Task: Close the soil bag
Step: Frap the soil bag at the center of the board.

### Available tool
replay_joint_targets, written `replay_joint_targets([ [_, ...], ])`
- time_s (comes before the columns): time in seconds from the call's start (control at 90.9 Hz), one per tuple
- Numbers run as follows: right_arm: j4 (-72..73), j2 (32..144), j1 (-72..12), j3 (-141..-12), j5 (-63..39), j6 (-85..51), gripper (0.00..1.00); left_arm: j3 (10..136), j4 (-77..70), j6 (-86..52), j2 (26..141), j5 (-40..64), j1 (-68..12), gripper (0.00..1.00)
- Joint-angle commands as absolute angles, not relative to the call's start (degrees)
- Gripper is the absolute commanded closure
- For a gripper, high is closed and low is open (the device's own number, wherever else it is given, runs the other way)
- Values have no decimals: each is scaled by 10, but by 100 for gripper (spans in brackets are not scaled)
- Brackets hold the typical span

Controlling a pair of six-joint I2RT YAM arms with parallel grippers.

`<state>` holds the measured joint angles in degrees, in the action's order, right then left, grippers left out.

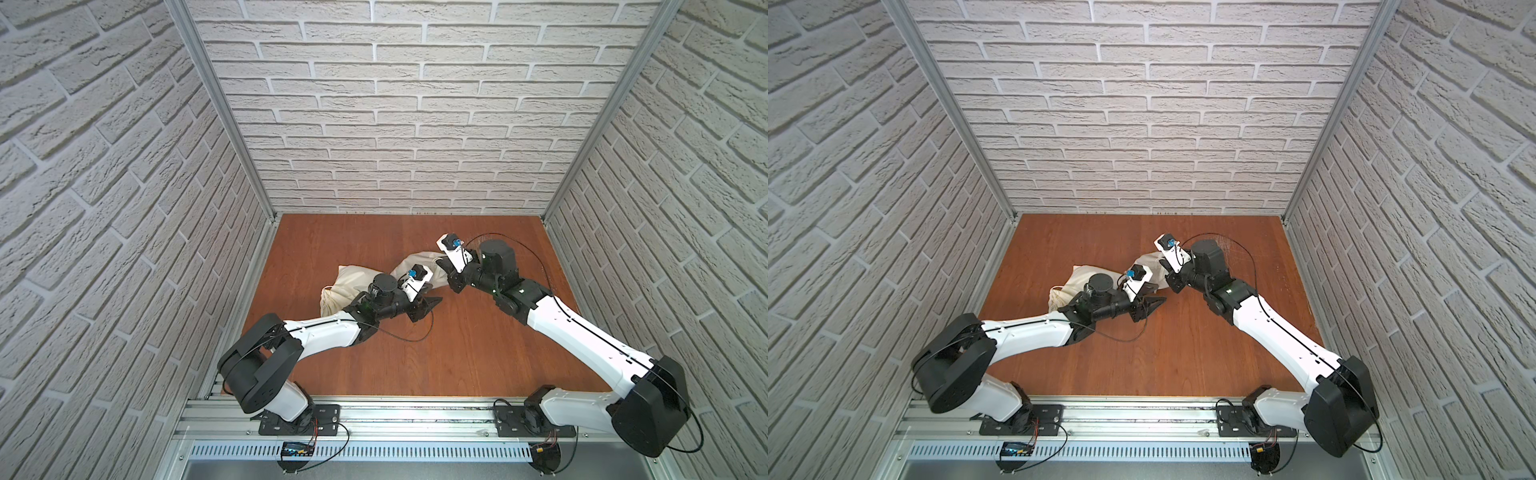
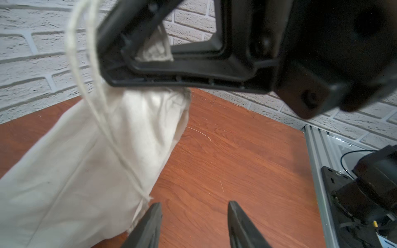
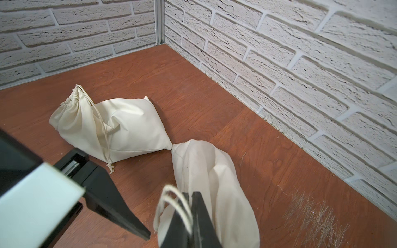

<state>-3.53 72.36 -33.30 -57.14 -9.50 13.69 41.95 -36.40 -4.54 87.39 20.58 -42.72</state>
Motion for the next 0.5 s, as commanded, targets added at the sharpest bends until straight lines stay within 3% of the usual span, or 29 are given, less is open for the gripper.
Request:
replay_joint_targets([
  [0.0,-16,700,-338,-572,-94,142,97,436,-382,-36,891,188,-425,45],
  [0.286,-18,697,-338,-570,-90,145,97,427,-409,-41,901,129,-423,44],
  [0.484,-16,697,-338,-570,-88,146,97,423,-407,-48,901,148,-415,45],
])
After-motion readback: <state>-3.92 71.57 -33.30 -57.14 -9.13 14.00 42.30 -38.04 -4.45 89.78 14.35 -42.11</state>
